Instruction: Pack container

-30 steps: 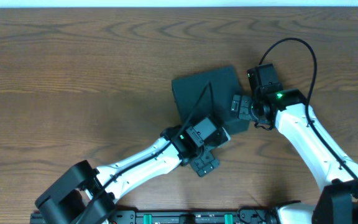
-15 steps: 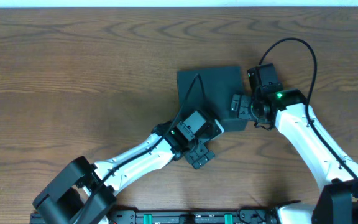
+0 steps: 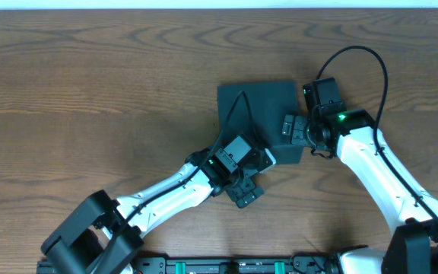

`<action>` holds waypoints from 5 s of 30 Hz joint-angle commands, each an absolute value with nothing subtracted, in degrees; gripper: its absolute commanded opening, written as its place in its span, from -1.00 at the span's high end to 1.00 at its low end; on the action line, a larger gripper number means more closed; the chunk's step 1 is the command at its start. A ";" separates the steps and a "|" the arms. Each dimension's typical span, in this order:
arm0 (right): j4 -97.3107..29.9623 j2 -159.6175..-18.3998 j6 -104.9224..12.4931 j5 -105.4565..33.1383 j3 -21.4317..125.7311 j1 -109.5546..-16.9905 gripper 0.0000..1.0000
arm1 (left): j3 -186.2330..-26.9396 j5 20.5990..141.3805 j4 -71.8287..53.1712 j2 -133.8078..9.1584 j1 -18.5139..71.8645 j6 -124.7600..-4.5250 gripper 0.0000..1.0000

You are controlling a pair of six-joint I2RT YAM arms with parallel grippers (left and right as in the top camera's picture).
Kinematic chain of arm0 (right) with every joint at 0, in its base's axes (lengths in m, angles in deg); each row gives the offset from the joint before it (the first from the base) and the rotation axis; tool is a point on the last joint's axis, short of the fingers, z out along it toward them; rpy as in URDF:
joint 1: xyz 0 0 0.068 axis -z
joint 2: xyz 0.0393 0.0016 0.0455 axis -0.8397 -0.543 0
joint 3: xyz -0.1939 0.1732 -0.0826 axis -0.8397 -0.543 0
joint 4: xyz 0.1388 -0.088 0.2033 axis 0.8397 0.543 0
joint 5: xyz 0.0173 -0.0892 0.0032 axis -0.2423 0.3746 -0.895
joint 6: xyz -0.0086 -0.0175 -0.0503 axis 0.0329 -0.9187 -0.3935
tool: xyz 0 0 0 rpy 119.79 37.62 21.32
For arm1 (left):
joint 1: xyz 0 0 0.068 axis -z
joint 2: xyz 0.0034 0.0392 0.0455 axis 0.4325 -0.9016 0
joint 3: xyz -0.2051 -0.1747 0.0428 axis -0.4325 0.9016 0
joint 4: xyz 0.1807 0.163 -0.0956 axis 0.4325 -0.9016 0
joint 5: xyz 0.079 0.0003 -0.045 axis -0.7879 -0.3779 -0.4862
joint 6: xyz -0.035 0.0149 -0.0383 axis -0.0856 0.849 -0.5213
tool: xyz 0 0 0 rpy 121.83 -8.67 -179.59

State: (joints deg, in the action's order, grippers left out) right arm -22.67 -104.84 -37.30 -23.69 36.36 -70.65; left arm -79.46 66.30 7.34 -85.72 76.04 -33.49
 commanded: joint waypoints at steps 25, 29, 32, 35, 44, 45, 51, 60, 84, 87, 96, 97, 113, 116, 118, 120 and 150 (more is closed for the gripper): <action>-23.85 -105.98 -38.13 -22.38 35.27 -69.93 -0.99 | -79.81 52.93 10.97 -86.73 78.05 -38.58 -0.90; -22.63 -104.36 -38.15 -22.38 37.39 -69.93 -0.98 | -80.88 52.79 5.15 -76.67 79.65 -39.43 -0.90; -21.14 -100.45 -38.59 -22.33 40.05 -69.93 -0.98 | -81.14 50.78 2.77 -68.63 78.42 -41.70 -0.90; -20.53 -96.04 -38.54 -22.07 41.23 -69.32 -0.99 | -81.14 48.05 2.05 -63.80 73.81 -45.00 -0.90; -16.77 -92.80 -35.26 -18.99 41.21 -57.05 -0.98 | -81.28 52.27 6.62 -65.33 50.77 -52.30 -0.90; -17.29 -93.87 -35.31 -18.62 41.21 -55.63 -0.98 | -81.28 53.91 7.73 -66.29 48.83 -52.24 -0.90; -21.20 -101.76 -35.46 -19.54 41.21 -53.34 -0.99 | -81.28 58.56 14.11 -74.34 45.16 -51.10 -0.90; -27.85 -110.16 -37.56 -25.22 41.21 -55.39 -0.98 | -81.28 62.00 17.65 -83.43 45.81 -51.36 -0.90; -37.77 -117.37 -40.03 -27.12 41.21 -65.43 -0.98 | -81.28 63.94 13.94 -83.67 46.44 -51.34 -0.90; -37.93 -117.61 -39.94 -27.14 41.21 -67.00 -0.98 | -81.28 63.88 13.52 -83.67 47.01 -51.32 -0.90; -39.70 -117.63 -39.79 -27.73 41.21 -70.10 -0.98 | -81.28 63.29 10.38 -82.31 47.04 -51.36 -0.90; -39.94 -117.63 -39.79 -28.02 41.21 -70.34 -0.99 | -81.28 63.29 9.68 -81.79 47.04 -51.39 -0.90; -40.44 -117.63 -36.71 -28.76 41.21 -75.55 -0.99 | -81.28 57.23 4.93 -74.25 46.95 -50.16 -0.90; -40.55 -117.63 -36.73 -26.75 41.23 -75.44 -0.99 | -81.28 57.21 4.93 -74.23 46.95 -50.05 -0.90; -40.53 -117.63 -36.77 -25.66 41.23 -74.98 -0.98 | -81.28 57.21 4.95 -74.16 46.95 -50.05 -0.90; -40.53 -117.63 -36.77 -25.57 41.23 -74.06 -0.99 | -81.28 57.23 4.95 -74.03 46.95 -50.05 -0.90; -43.17 -117.63 -37.01 -27.10 41.23 -70.69 -0.99 | -77.80 42.91 -3.57 -73.50 45.42 -52.65 -0.90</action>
State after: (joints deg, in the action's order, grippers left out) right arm -42.73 -117.08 -37.69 -26.92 40.99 -70.93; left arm -78.52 40.95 -4.14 -73.00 45.70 -52.26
